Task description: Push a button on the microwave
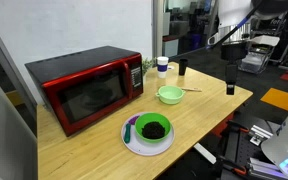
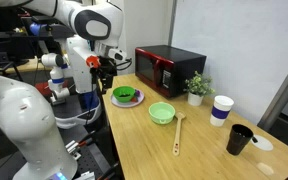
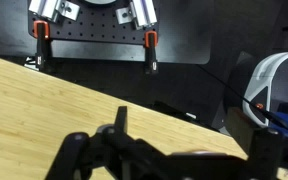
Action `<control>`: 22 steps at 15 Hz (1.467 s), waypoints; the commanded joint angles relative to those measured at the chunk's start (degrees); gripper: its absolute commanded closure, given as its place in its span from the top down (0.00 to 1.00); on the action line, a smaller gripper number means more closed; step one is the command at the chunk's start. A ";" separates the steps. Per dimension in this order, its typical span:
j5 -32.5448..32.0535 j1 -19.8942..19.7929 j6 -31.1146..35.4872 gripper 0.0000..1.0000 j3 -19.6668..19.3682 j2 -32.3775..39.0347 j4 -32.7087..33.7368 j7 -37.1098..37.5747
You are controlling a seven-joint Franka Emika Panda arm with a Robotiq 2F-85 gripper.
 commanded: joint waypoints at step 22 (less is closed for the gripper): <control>-5.45 -3.90 23.00 1.00 -0.16 27.39 23.29 -2.39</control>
